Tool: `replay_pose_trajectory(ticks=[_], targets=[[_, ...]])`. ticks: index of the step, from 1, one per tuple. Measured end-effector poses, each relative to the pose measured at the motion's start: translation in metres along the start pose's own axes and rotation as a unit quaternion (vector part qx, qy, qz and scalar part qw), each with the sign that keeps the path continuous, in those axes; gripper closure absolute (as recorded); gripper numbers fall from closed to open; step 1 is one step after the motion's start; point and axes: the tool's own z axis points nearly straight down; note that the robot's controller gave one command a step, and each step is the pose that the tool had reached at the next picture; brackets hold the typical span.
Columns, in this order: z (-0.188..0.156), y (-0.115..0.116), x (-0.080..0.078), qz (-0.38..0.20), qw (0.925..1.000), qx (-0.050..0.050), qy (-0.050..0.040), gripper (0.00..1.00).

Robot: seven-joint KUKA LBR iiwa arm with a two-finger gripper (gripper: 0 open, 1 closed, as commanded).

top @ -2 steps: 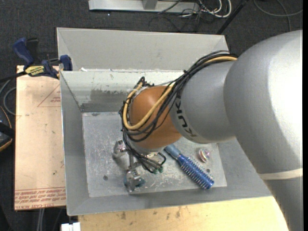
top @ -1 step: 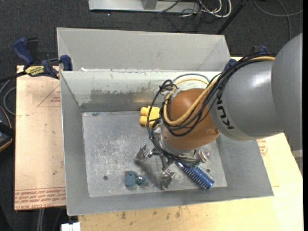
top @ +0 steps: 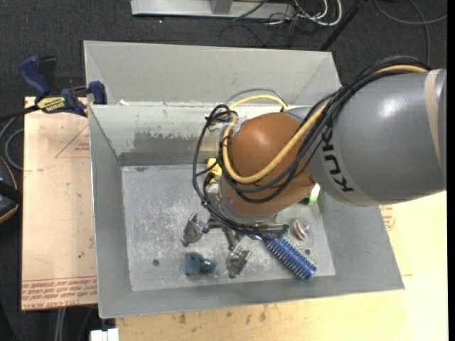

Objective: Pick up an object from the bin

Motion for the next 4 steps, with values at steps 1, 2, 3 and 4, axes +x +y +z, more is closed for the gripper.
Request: replay_pose_trajectory(ticks=[1, 2, 3, 4], targets=[[0.081, -0.018, -0.007, -0.159, 0.9873, -0.001, 0.0017, 0.00], [0.063, -0.001, -0.003, -0.137, 0.9905, -0.003, 0.0031, 0.00], [0.064, -0.002, -0.003, -0.136, 0.9907, -0.003, 0.0031, 1.00], [-0.034, -0.008, -0.007, -0.127, 0.9919, 0.002, -0.0002, 1.00]])
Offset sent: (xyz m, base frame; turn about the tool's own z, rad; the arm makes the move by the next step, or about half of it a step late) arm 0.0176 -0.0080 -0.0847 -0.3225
